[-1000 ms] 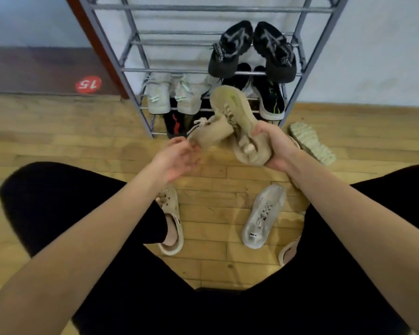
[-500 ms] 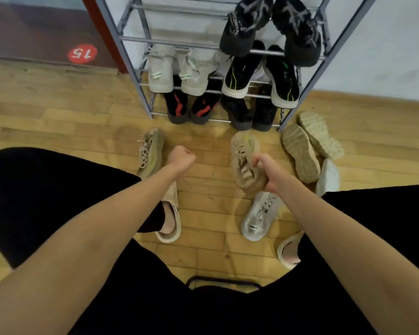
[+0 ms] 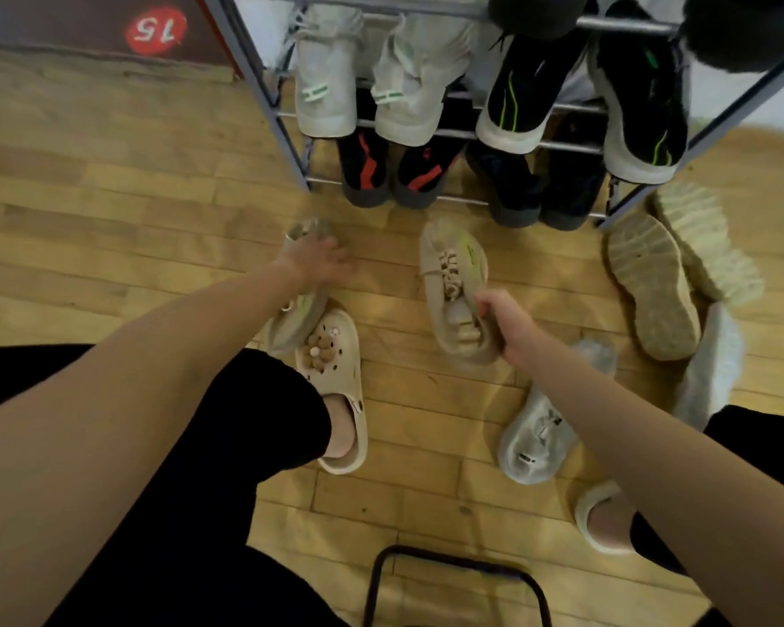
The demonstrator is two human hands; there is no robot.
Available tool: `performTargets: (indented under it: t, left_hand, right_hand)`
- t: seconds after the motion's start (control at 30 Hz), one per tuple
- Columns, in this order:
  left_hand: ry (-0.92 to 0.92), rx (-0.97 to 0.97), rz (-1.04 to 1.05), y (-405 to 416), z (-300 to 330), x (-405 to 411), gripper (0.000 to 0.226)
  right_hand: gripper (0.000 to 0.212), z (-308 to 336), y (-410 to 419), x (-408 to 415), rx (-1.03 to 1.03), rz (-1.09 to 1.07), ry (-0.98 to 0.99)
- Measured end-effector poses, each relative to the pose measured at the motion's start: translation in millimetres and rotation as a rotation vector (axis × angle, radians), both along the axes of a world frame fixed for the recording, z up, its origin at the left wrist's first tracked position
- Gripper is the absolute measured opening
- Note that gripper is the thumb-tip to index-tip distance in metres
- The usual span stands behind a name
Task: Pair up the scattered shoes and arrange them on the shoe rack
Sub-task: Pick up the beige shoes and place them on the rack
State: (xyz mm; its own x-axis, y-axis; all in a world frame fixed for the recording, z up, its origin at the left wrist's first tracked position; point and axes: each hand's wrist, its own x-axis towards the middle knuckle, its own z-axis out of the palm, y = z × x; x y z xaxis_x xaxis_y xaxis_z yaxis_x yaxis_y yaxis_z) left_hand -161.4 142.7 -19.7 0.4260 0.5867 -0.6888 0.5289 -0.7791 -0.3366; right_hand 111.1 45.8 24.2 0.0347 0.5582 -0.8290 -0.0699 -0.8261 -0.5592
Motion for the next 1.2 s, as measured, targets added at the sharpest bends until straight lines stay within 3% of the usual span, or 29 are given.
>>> performTargets:
  t: [0.07, 0.17, 0.3, 0.5, 0.6, 0.73, 0.87, 0.97, 1.07, 1.2]
  left_hand:
    - [0.142, 0.040, -0.147, 11, -10, -13, 0.066]
    - [0.298, 0.016, -0.303, 25, -21, -34, 0.073]
    - [0.217, 0.092, -0.492, 46, -41, -64, 0.086]
    - [0.096, 0.119, -0.657, 48, -58, -60, 0.059]
    - [0.042, 0.093, -0.669, 55, -48, -56, 0.046]
    - [0.041, 0.138, -0.623, 53, -27, -63, 0.036]
    - [-0.100, 0.206, -0.419, 43, 24, -69, 0.041]
    - [-0.170, 0.277, -0.124, 30, 70, -68, 0.078]
    - [-0.419, 0.316, 0.157, 10, 110, -60, 0.088]
    - [-0.699, 0.373, 0.453, -19, 161, -42, 0.090]
  right_hand:
    - [0.010, -11, 8, -8, 0.005, -0.021, 0.004]
    - [0.023, -28, 14, -17, 0.004, -0.065, -0.023]
    - [0.026, -47, 12, -23, -0.022, -0.095, -0.055]
    - [0.018, -70, 5, -25, -0.128, -0.178, -0.047]
    - [0.006, -71, 3, -27, -0.131, -0.115, -0.098]
    - [0.027, -57, 3, -25, -0.068, -0.028, -0.228]
    - [0.024, -25, 3, -16, 0.076, 0.051, -0.378]
    - [0.024, 9, 1, -5, 0.226, 0.138, -0.464]
    - [0.038, 49, -5, 4, 0.424, 0.139, -0.540]
    - [0.036, 107, -13, 7, 0.697, 0.101, -0.590]
